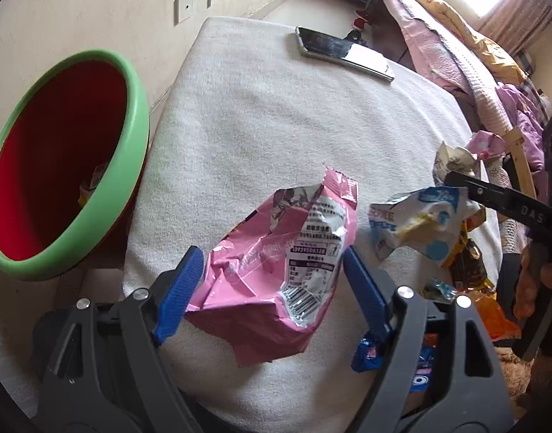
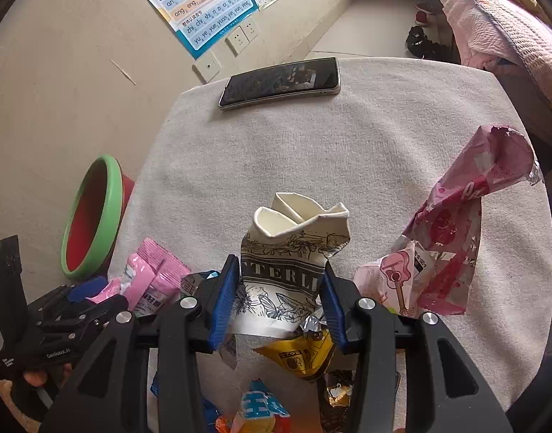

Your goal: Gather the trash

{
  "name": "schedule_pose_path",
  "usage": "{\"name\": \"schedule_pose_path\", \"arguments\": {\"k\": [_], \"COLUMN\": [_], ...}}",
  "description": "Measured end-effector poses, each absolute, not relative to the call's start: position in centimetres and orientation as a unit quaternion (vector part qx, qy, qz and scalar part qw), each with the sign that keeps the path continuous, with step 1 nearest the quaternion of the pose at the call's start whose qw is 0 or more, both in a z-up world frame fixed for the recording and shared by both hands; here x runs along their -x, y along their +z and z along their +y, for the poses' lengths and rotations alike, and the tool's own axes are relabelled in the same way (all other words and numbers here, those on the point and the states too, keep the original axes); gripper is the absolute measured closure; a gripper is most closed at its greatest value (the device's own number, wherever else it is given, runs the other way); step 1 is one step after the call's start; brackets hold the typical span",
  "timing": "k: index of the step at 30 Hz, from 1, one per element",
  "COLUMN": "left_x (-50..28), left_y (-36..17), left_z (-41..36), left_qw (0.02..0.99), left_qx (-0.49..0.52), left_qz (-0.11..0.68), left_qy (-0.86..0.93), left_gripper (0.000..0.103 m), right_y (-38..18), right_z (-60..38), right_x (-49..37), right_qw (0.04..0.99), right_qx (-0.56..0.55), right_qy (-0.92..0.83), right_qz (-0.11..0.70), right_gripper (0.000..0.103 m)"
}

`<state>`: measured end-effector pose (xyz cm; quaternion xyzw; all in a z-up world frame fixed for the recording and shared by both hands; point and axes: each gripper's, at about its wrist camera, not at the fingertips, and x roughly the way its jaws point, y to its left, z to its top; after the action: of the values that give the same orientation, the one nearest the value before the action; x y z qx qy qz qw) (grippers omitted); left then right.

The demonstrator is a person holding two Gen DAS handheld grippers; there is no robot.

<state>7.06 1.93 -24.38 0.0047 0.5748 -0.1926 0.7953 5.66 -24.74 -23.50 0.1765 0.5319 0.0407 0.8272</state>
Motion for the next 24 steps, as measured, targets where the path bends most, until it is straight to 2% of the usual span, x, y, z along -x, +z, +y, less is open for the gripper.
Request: {"name": "schedule_pose_path", "arguments": {"k": [4, 13, 24], "left_x": [-6.9, -5.9, -5.6], "left_y": [-24.8, -24.5, -23.0], "left_z": [1.4, 1.5, 3.0], "left_qw": [0.795, 0.797, 0.806], "left_qx": [-0.005, 0.001, 0.012], "left_qz": [0.574, 0.569, 0.558], "left_qy": [-0.195, -0.202, -0.198], "left_gripper": [0.026, 0.033, 0.027], "right_y": [-23.6, -22.9, -21.8], "right_z": [-24.2, -23.6, -23.8], "right_x": [-5.6, -5.6, -5.3], "right_qw": [0.827, 0.831, 0.841], "right_qx": [-0.166, -0.16, -0.164], "right_qy": [0.045, 0.053, 0.047], "right_qz": [0.535, 0.53, 0.514], "right_gripper": [0.06, 0.06, 0.06]}}
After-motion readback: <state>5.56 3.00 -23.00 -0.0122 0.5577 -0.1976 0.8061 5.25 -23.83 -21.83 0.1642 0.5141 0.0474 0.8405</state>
